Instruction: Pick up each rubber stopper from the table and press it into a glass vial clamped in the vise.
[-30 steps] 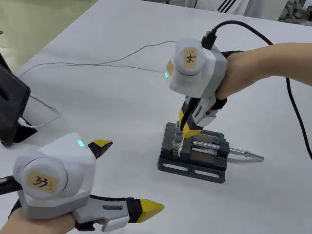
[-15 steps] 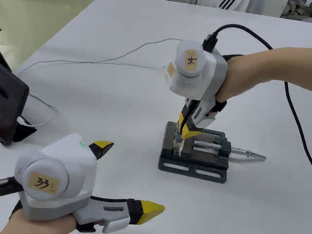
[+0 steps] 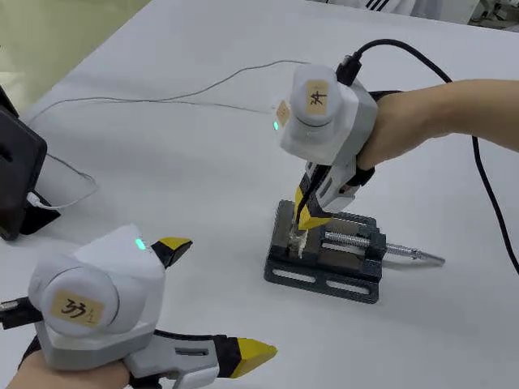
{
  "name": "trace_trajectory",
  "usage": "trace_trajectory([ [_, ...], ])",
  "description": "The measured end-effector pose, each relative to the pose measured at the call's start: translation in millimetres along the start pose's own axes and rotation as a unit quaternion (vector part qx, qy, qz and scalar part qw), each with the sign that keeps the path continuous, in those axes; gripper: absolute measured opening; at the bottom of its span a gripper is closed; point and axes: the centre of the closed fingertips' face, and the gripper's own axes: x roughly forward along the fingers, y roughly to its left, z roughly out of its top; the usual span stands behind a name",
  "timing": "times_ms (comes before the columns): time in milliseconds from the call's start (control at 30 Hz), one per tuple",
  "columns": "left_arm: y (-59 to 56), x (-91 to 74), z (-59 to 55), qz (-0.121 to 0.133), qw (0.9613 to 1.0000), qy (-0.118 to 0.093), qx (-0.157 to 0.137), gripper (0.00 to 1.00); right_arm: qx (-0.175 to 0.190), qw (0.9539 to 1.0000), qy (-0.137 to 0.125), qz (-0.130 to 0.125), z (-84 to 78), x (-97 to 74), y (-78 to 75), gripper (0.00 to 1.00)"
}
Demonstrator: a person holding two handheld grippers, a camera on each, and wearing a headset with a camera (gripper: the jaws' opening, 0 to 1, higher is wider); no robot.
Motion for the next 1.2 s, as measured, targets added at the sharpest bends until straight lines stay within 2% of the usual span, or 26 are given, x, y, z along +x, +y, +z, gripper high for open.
trace_trajectory([
  [167, -0.3, 0.8, -1.8, 0.000, 1.0000, 0.002, -0.002, 0.97, 0.002, 1.0000, 0.001, 0.000, 0.2, 0.1, -0.5, 0.00],
  [233, -0.3, 1.3, -2.2, -0.001, 1.0000, 0.001, -0.004, 0.97, -0.015, 0.9998, 0.009, -0.001, -0.4, -0.1, 1.3, 0.00],
  [600, -2.3, 4.2, -5.0, -0.004, 0.9999, 0.002, -0.010, 0.97, -0.033, 0.9985, 0.034, -0.028, -0.3, 2.5, 4.6, 0.00],
  [633, -2.6, 5.5, -5.5, -0.005, 0.9999, 0.003, -0.011, 0.97, -0.045, 0.9980, 0.036, -0.027, -0.2, 2.6, 4.6, 0.00],
  [933, -1.3, 10.0, -4.8, -0.008, 0.9998, 0.002, -0.018, 0.96, -0.011, 0.9990, 0.039, -0.021, 0.1, 2.5, 4.2, 0.00],
  [1033, 0.6, 9.5, -5.4, -0.007, 0.9998, 0.002, -0.020, 0.96, 0.009, 0.9995, 0.024, -0.017, 0.1, 2.5, 3.7, 0.00],
  [1100, 2.7, 9.1, -6.2, -0.006, 0.9997, 0.001, -0.023, 0.96, -0.004, 0.9995, 0.026, -0.017, -1.2, 2.7, 0.7, 0.00],
  [1133, 4.3, 9.0, -7.0, -0.004, 0.9997, 0.001, -0.025, 0.96, 0.014, 0.9995, 0.023, -0.017, -1.2, 3.1, 0.4, 0.00],
  [1200, 6.2, 8.7, -7.6, -0.002, 0.9996, 0.000, -0.029, 0.96, 0.017, 0.9994, 0.022, -0.018, -0.9, 3.4, 0.2, 0.00],
])
